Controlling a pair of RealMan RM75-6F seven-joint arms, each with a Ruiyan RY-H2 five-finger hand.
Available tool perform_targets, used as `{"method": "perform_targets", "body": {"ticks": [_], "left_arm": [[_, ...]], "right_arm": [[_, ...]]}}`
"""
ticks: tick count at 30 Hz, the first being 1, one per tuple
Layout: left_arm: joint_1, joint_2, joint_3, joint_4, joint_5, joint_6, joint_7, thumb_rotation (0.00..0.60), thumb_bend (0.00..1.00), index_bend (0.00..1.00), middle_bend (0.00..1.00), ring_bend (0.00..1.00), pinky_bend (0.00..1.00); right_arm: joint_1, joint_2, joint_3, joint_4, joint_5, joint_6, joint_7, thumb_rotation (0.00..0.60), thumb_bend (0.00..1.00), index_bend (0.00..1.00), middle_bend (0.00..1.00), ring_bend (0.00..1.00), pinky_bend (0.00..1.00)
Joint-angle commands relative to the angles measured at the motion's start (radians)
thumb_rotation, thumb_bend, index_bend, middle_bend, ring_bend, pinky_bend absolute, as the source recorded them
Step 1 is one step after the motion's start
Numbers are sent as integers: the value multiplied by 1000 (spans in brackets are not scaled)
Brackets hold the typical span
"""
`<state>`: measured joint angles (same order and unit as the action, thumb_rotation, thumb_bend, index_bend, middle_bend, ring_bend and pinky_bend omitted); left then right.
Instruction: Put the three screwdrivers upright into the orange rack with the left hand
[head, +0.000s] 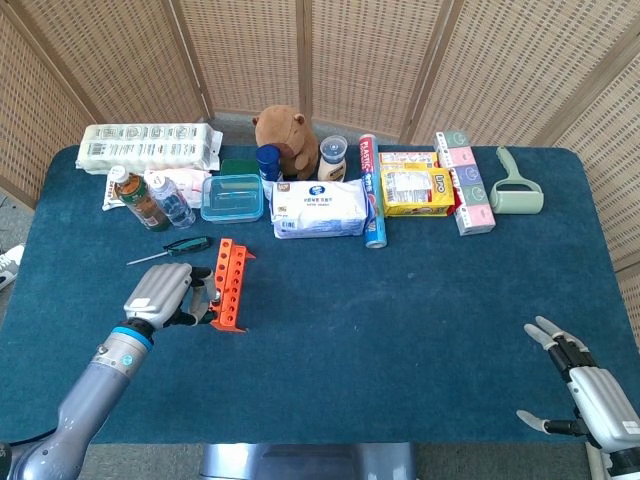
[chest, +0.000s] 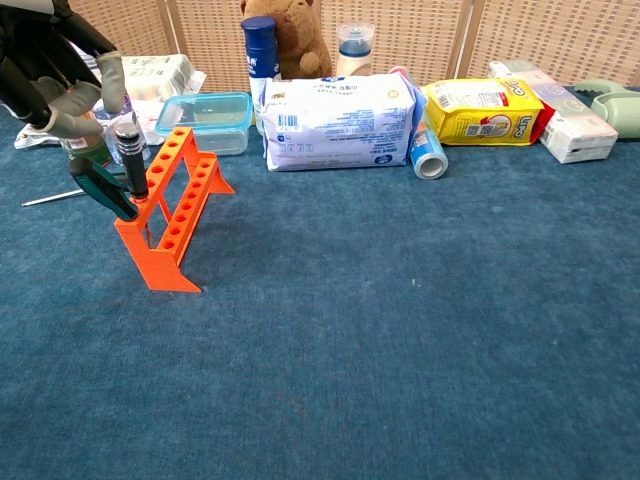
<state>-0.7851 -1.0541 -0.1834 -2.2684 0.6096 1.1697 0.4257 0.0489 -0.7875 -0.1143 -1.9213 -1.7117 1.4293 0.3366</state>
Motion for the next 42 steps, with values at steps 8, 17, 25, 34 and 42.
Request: {"method": "perform_targets", "body": {"ticks": [8, 17, 25, 34, 42], "left_arm": [[-45, -149, -13, 47, -62, 98, 72, 600, 409, 589, 751, 884, 908], [-54, -176, -31, 55, -86, 129, 85, 600, 409, 590, 751, 885, 908], [-55, -135, -42, 8, -156, 163, 122, 600, 409, 590, 751, 884, 908], [-50, -75, -67, -35, -175, 149, 98, 600, 409, 590, 751, 884, 908], [-30, -129, -65, 8, -61, 171, 49, 600, 405, 590, 751, 884, 908]], "right_arm": [[0, 0, 0, 2, -1, 1, 3, 600, 0, 63, 2, 67, 50], [1, 3, 1, 6, 0, 2, 13, 600, 0, 63, 2, 67, 50], [0, 5, 0, 6, 0, 5, 19, 600, 0, 63, 2, 67, 50], [0, 2, -1, 3, -1, 2, 11, 600, 0, 63, 2, 71, 50], [-1, 2, 0, 4, -1, 3, 10, 600, 0, 62, 2, 73, 52]]}}
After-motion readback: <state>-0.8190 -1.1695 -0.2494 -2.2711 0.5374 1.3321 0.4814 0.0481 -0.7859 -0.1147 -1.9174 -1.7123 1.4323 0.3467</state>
